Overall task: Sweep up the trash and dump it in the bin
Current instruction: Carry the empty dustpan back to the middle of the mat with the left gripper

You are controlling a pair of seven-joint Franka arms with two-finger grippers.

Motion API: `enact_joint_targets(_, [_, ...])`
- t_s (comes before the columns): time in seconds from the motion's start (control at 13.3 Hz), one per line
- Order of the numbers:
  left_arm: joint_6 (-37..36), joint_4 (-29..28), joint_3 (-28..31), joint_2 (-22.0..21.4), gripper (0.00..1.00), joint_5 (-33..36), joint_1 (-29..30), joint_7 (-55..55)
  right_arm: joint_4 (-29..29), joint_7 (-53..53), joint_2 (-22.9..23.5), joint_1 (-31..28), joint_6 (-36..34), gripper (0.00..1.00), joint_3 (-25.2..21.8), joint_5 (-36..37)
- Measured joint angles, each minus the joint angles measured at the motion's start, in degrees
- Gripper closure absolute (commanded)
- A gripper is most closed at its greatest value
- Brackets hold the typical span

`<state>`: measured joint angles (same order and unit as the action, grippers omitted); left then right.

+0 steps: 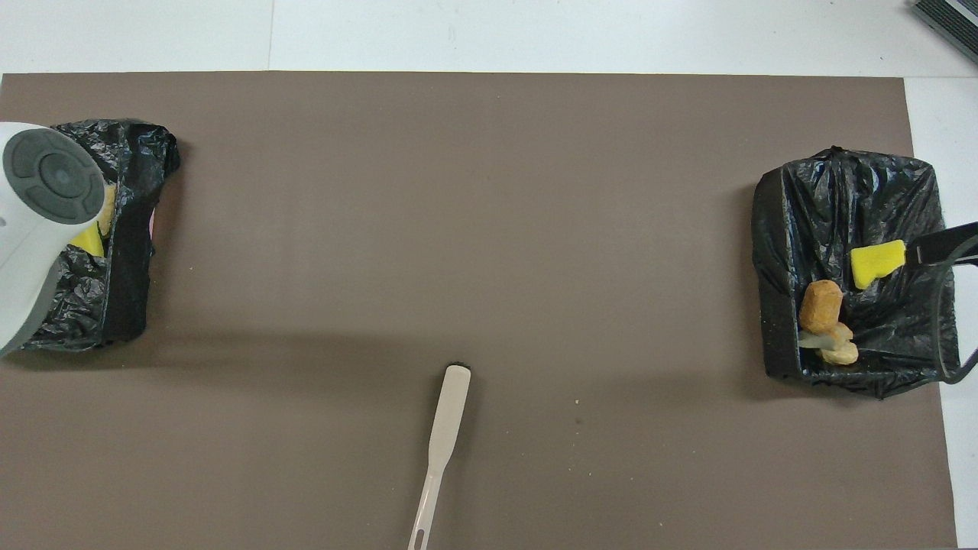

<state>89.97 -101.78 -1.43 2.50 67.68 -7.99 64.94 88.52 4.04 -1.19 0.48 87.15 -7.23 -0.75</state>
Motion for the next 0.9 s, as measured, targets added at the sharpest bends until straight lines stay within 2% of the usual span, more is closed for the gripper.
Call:
enact_joint_targets(0.38, [-5.18, 0.62, -0.28, -0.26, 1.0, -19.48, -9.23, -3.74, 0.22, -4.57, -0.44, 3.35, -0.22, 0.0, 0.2, -0.09])
enact_joint_targets(0.68, [-4.5, 0.77, -1.52, -0.23, 1.0, -35.95, -11.98, -18.56, 0.32, -4.61, -0.44, 4.73, -0.21, 0.0, 0.23, -0.05])
enact_joint_targets(0.9, [-0.84, 1.89, -2.18, -0.1, 1.0, -46.71, -12.74, -30.97, 0.37, -4.61, -0.44, 4.78, -0.21, 0.0, 0.58, -0.13])
